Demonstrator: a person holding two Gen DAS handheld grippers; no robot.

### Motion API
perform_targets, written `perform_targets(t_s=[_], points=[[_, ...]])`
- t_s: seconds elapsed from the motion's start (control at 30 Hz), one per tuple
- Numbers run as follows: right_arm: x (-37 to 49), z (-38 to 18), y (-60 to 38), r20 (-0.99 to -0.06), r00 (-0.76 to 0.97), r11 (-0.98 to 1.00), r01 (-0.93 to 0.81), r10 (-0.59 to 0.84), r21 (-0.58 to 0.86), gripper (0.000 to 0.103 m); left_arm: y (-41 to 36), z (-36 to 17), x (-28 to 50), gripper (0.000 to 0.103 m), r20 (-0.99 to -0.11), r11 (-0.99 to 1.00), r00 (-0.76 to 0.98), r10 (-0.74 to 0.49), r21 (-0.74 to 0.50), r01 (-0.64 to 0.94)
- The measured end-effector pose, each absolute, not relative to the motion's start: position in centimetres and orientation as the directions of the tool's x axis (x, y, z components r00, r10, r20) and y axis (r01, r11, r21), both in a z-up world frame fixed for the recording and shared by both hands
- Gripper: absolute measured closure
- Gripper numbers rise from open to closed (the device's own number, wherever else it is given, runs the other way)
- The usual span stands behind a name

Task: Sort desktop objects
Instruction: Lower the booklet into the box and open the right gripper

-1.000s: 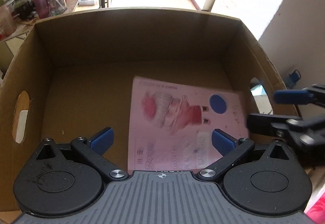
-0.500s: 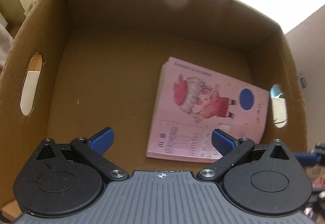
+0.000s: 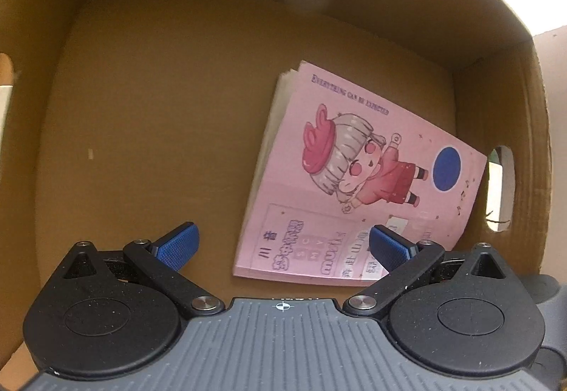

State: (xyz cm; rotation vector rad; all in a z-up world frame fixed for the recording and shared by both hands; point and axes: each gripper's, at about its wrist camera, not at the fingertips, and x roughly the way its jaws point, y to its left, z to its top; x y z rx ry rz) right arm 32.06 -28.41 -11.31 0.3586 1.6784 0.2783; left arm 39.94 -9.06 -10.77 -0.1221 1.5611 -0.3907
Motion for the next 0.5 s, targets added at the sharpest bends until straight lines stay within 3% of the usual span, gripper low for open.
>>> perform_targets(t_s=[0.5], points=[[31.4,-11.1,-30.6,-0.908,0.011,0.895,0.161,0.419,0.415,0.039,-10.0,-11.2,40.6,0.000,-0.926,0.901,-0.013,-0.378,-0.371,0.223]])
